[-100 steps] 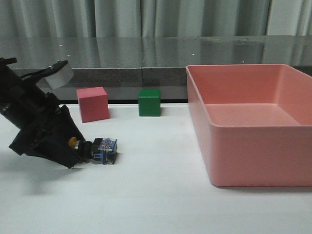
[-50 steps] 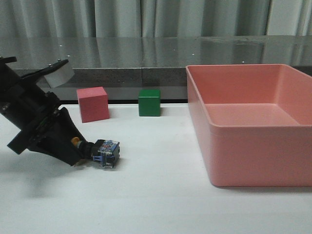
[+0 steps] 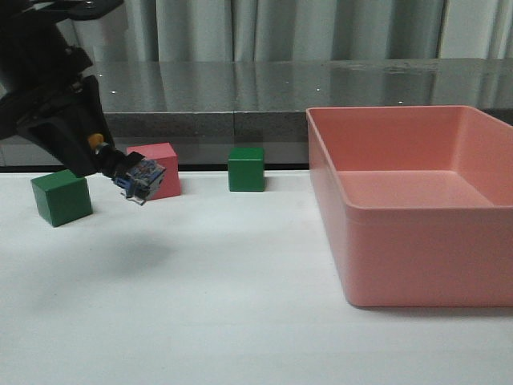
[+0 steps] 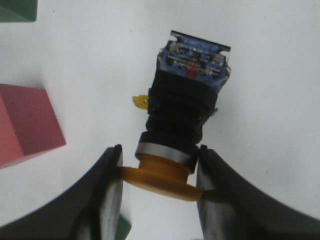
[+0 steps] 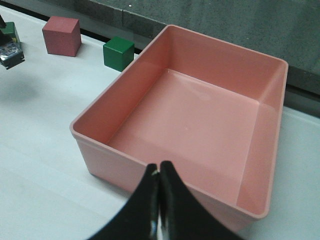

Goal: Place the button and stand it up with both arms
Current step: 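Rotate the button upright and lower it onto the table, then open the left gripper and raise it away from the standing button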

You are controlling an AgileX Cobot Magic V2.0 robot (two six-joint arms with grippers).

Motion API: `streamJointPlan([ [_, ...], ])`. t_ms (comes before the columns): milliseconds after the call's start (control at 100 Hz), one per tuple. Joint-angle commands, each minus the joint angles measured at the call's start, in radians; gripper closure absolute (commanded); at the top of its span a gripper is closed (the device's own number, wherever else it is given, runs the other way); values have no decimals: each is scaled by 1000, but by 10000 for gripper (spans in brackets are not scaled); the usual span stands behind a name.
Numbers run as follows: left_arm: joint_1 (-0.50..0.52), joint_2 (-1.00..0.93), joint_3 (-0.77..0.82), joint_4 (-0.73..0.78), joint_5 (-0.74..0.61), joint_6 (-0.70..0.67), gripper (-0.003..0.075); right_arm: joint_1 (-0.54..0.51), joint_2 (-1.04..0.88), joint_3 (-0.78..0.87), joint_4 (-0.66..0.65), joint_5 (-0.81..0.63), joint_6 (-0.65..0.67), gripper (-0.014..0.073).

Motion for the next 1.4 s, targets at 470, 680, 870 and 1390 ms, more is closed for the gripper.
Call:
streamJointPlan([
  [470,-409,29,-63,1082,-72,-516,739,-6,6,-26,9,-70,-1,655],
  [680,-414,83,-63,1172,-47,-633,739,-6,6,-26,9,-69,-1,655],
  [870,-420,109,-63,1167,-24,-633,739,-6,6,-26,9,-66,-1,655],
  [1390,-428,143,-63,1091,-15,-633,651,-6,6,-26,9,-46,-1,655],
])
